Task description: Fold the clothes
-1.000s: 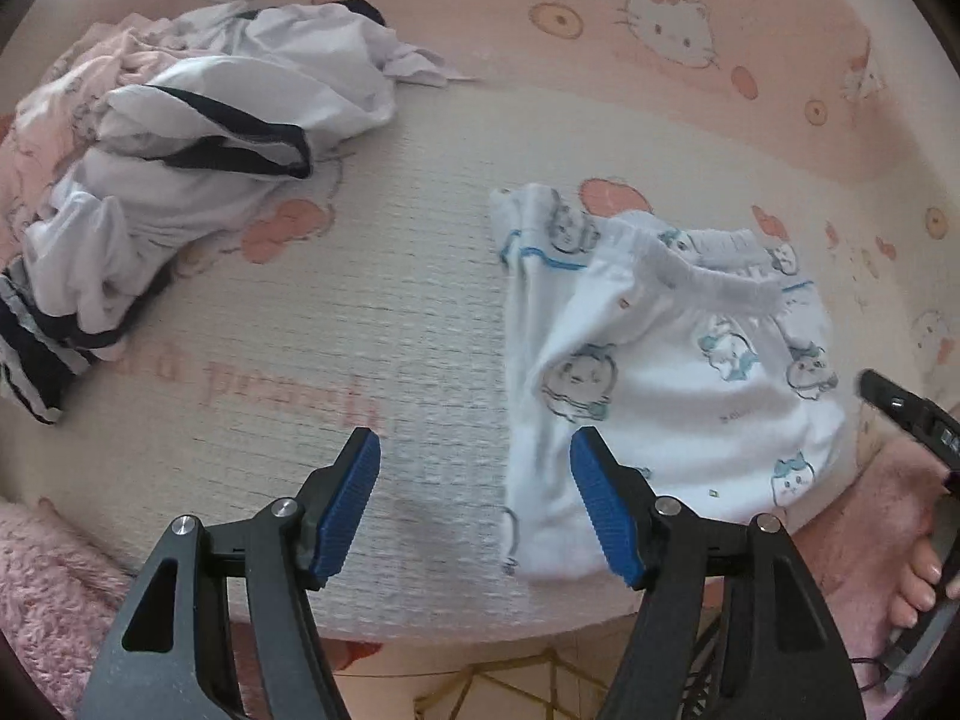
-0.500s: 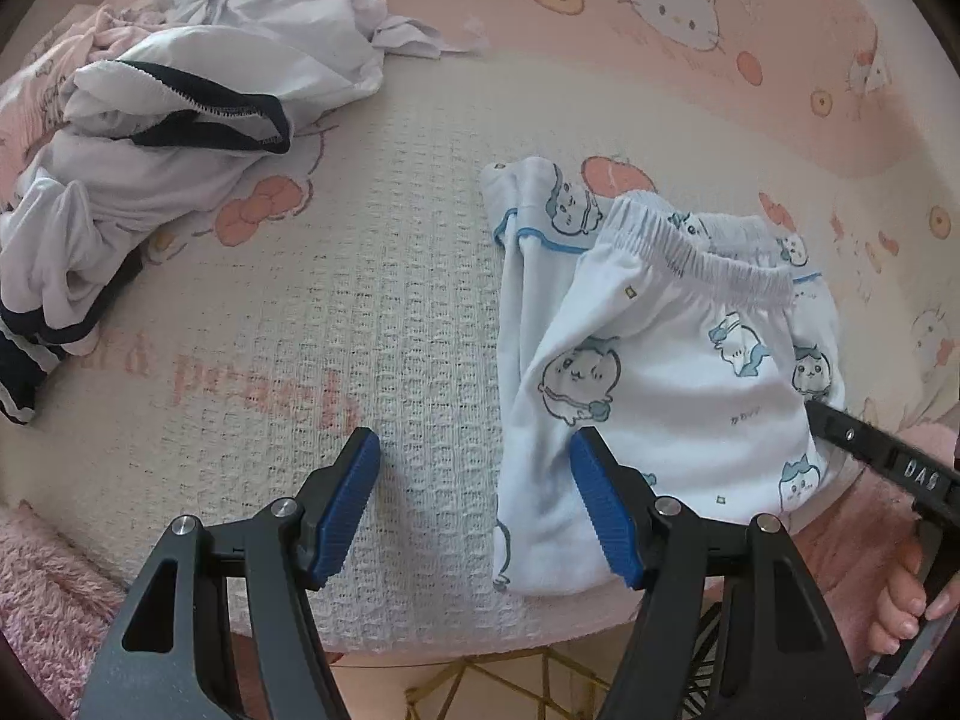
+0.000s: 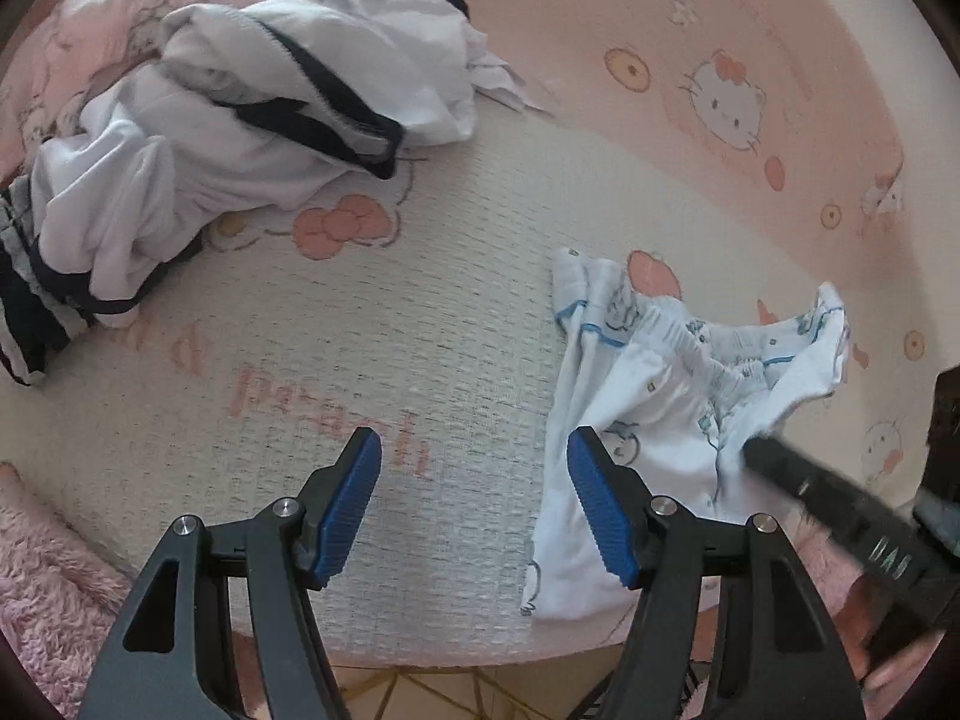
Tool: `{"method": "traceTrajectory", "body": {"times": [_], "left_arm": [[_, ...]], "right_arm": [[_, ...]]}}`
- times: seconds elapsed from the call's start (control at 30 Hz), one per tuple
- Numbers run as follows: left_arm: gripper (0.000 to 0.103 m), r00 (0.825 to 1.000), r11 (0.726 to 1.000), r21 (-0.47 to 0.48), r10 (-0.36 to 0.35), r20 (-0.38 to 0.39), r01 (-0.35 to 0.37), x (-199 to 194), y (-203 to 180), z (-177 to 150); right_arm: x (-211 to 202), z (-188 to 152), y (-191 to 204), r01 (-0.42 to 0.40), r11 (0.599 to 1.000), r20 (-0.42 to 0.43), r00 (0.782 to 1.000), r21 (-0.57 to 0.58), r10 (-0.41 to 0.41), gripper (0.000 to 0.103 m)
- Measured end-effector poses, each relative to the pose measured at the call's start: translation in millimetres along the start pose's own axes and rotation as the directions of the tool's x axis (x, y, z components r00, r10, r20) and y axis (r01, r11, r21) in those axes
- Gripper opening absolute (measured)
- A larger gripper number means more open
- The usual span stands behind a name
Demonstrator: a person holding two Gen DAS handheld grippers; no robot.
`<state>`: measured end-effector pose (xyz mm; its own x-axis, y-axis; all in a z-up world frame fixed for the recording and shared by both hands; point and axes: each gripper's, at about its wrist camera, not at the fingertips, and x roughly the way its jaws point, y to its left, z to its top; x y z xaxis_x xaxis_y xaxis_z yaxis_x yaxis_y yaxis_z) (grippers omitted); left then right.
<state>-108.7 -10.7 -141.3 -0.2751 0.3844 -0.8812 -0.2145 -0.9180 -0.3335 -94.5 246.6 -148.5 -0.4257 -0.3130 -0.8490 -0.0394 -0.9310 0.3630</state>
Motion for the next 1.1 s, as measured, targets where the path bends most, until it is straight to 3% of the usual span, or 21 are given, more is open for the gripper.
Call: {"method": "traceTrajectory", "body": {"times": [0.1, 0.17, 0.23, 0.33, 0.57, 0.63, 0.7, 0.8, 0.9, 1.03, 1.1], "left_arm": [[0.067, 0.998, 0.998, -0.015, -0.062, 0.009, 0.062, 20.7, -2.9, 10.5], [0.067, 0.989, 0.989, -0.004, -0.145, 0.020, 0.145, 18.4, -12.9, 12.1], [0.067, 0.976, 0.976, 0.013, -0.218, 0.021, 0.218, 14.5, -26.1, 14.3], [0.067, 0.948, 0.946, 0.063, -0.317, -0.034, 0.319, 2.4, -46.3, -4.8], [0.067, 0.930, 0.931, 0.074, -0.345, -0.129, 0.356, 40.1, -68.2, -8.5], [0.067, 0.913, 0.916, 0.061, -0.386, -0.133, 0.397, 42.5, -72.8, -9.0], [0.067, 0.889, 0.893, 0.045, -0.439, -0.132, 0.448, 37.0, -78.3, -13.6], [0.067, 0.868, 0.873, 0.040, -0.478, -0.130, 0.487, 48.4, -85.8, -9.8], [0.067, 0.870, 0.873, 0.055, -0.473, -0.143, 0.484, 44.9, -91.8, -17.5], [0.067, 0.859, 0.864, 0.057, -0.488, -0.153, 0.501, 42.7, -100.3, -19.1], [0.067, 0.857, 0.863, 0.043, -0.491, -0.155, 0.503, 43.1, -106.3, -16.8]], "right_arm": [[10.9, -9.6, 13.2, -0.018, 0.999, -0.028, 0.999, -0.030, 0.017, 0.023], [12.4, -14.0, 21.8, -0.018, 0.997, -0.036, 0.999, -0.070, 0.015, 0.025], [17.6, -14.9, 28.0, -0.029, 0.995, -0.065, 0.998, -0.096, 0.023, 0.033], [21.5, -20.3, 29.6, -0.027, 0.994, -0.089, 0.996, -0.104, 0.018, 0.033], [-27.8, -45.9, 26.7, -0.100, 0.988, -0.042, 0.995, -0.117, 0.096, 0.047], [-46.7, -55.4, 7.4, -0.080, 0.994, 0.000, 0.997, -0.073, 0.080, 0.047], [-55.3, -58.2, -18.2, -0.049, 0.998, 0.041, 0.998, 0.044, 0.047, 0.047], [-63.3, -60.8, -54.6, -0.016, 0.976, 0.085, 0.996, 0.217, -0.003, 0.047], [-60.7, -60.2, -81.1, 0.017, 0.938, 0.107, 0.993, 0.347, -0.058, 0.047], [-49.8, -54.9, -92.0, 0.065, 0.921, 0.101, 0.989, 0.385, -0.112, 0.047], [-39.8, -49.7, -95.2, 0.028, 0.921, 0.095, 0.993, 0.387, -0.070, 0.047]]}}
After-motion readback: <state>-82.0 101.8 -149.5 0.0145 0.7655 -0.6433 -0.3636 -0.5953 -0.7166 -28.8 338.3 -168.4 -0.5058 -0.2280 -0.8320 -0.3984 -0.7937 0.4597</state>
